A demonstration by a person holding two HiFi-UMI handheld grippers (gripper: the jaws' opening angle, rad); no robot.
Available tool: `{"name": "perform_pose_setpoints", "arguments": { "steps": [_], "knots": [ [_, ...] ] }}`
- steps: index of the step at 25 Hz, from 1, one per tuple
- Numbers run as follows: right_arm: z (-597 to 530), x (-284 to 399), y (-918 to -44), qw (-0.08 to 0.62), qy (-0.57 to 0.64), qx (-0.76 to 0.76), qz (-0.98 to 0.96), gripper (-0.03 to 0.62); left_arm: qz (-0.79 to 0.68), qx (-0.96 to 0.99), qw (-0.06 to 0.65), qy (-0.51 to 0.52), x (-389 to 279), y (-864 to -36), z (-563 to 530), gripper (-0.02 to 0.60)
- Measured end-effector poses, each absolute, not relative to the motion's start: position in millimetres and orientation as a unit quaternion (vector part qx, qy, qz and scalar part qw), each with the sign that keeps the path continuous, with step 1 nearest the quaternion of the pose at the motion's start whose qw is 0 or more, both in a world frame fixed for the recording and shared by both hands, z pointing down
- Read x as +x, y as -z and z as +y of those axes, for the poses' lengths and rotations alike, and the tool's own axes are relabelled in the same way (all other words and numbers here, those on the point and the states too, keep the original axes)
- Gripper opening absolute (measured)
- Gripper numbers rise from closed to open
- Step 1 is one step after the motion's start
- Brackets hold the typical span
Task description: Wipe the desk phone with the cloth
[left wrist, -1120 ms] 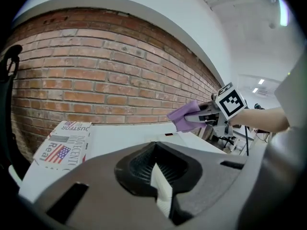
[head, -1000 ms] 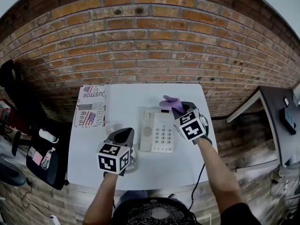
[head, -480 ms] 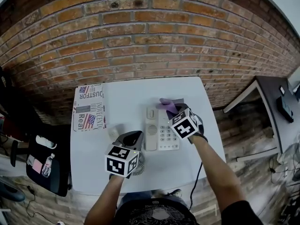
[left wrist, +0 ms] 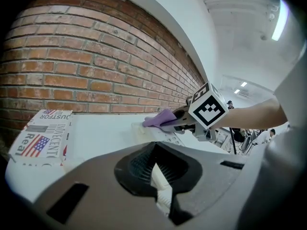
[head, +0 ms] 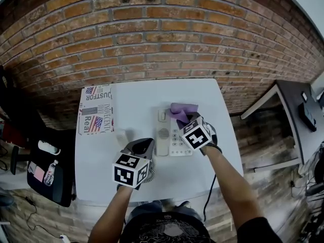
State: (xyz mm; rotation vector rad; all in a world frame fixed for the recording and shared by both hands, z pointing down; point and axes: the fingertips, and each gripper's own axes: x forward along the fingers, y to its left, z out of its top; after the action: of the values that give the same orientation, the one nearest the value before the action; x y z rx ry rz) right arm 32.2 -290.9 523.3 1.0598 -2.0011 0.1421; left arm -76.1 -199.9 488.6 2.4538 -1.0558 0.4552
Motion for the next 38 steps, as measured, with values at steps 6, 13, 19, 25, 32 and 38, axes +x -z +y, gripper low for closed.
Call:
{"name": "perform_pose_setpoints", "arguments": {
  "steps": [6, 13, 19, 25, 32, 38],
  "knots": [
    [-269, 31, -528, 0.419, -0.064, 0.405, -0.81, 0.046, -0.396, 0.877, 0.22, -0.161, -70, -489, -187, 0.006],
    [-249, 31, -534, 0.41, -0.073, 0.388, -0.822, 0.046, -0.421, 0.866, 0.22, -0.16, -72, -484, -167, 0.006],
    [-228, 30, -537, 0.405, -0.081, 0.374, -0.83, 0.046, -0.445, 0.854, 0.22, -0.157, -77, -478, -151, 0.006],
    [-206, 33, -541, 0.41, -0.079, 0.358, -0.835, 0.046, -0.463, 0.846, 0.217, -0.153, -77, -472, -132, 0.006],
    [-179, 32, -554, 0.409, -0.076, 0.339, -0.844, 0.046, -0.48, 0.837, 0.216, -0.151, -77, -471, -107, 0.006],
    [-156, 30, -560, 0.408, -0.08, 0.322, -0.851, 0.047, -0.488, 0.831, 0.218, -0.151, -76, -471, -88, 0.006]
  ]
}}
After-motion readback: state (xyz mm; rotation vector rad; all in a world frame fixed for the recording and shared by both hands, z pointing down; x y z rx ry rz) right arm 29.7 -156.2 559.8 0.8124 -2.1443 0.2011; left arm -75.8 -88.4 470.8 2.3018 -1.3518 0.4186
